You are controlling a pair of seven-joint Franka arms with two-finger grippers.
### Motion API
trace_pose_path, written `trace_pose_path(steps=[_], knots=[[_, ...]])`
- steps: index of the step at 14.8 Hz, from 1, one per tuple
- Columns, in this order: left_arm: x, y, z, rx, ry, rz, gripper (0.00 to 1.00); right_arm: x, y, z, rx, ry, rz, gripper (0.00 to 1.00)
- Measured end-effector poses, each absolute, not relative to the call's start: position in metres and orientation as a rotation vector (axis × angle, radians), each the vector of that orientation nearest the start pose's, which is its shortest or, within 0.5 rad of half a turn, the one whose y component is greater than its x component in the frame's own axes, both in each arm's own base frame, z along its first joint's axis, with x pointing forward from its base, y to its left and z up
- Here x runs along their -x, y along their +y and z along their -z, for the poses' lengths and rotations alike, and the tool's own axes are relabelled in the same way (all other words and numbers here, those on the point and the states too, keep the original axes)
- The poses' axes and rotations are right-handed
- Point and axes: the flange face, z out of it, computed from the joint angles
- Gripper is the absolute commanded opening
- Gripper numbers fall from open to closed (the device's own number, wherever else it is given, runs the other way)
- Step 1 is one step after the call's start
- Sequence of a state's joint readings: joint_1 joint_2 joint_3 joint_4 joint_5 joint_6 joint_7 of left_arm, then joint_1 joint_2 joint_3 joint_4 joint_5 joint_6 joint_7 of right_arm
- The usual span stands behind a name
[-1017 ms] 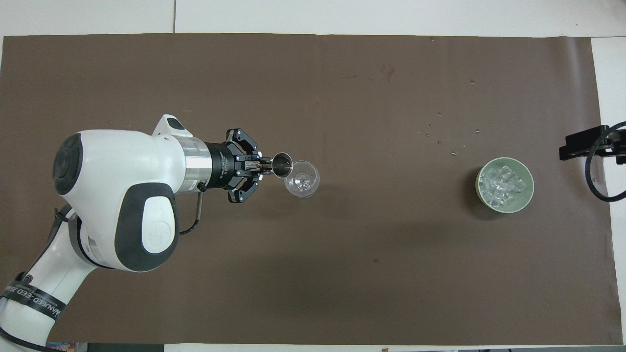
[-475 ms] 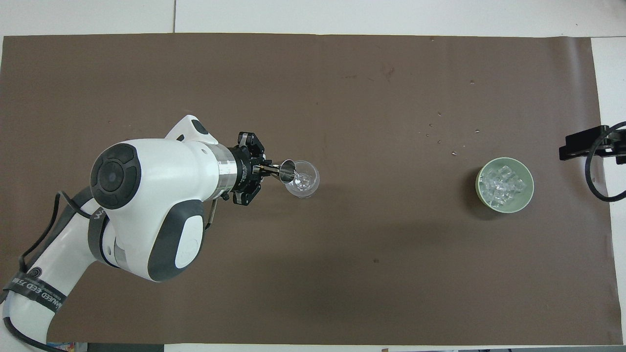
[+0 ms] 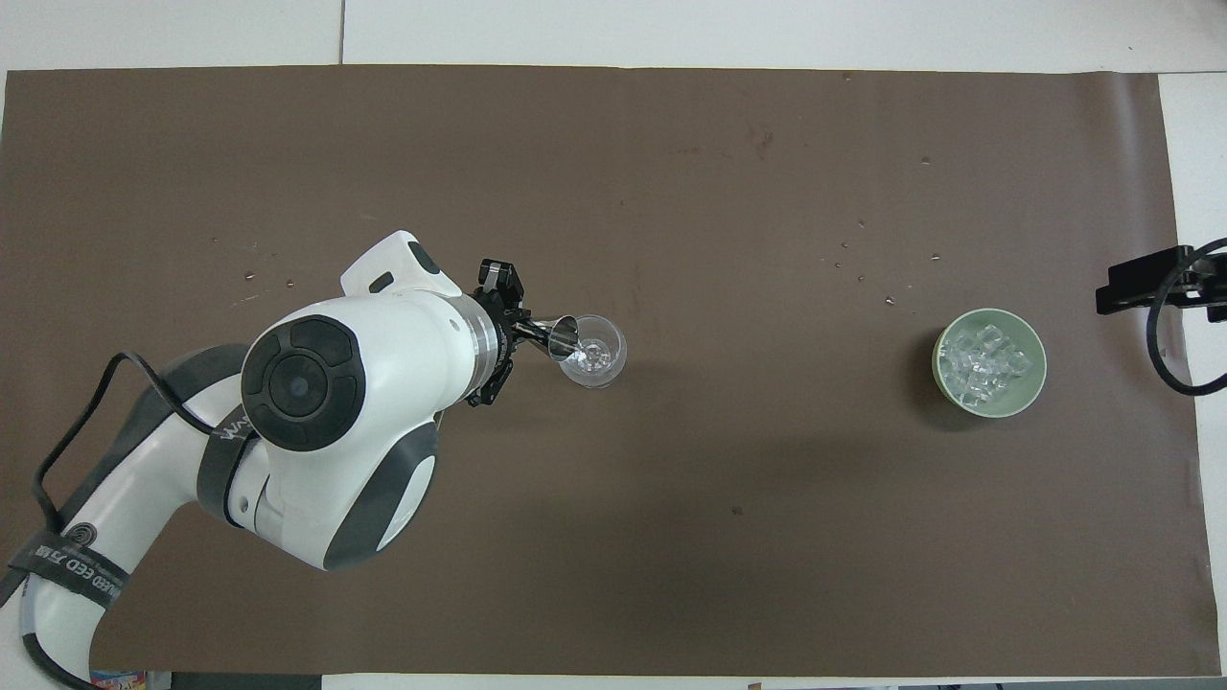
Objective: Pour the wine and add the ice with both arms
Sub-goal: 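Tilt the metal cup with the left gripper to pour into the clear cup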
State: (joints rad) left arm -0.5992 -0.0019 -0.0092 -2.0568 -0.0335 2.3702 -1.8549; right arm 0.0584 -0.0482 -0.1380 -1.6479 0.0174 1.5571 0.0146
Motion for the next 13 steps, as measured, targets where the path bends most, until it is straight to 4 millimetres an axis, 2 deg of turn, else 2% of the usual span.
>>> trace_pose_path(steps=[3,9,13], knots=[[-0.464,-0.345,-0.472,2.785,-1.987,0.265,0.0,-0.535,-0.043,-0.613,3.112,0.147,-0.066,1.0],[-0.461,-0.351,-0.481,2.75,-1.926,0.405,0.0,-0.535,-0.043,-0.613,3.112,0.147,-0.066,1.0],[-0.451,-0.367,-0.49,2.72,-1.916,0.495,0.0,-0.535,-0.043,-0.613,3.112,0.147,-0.066,1.0]])
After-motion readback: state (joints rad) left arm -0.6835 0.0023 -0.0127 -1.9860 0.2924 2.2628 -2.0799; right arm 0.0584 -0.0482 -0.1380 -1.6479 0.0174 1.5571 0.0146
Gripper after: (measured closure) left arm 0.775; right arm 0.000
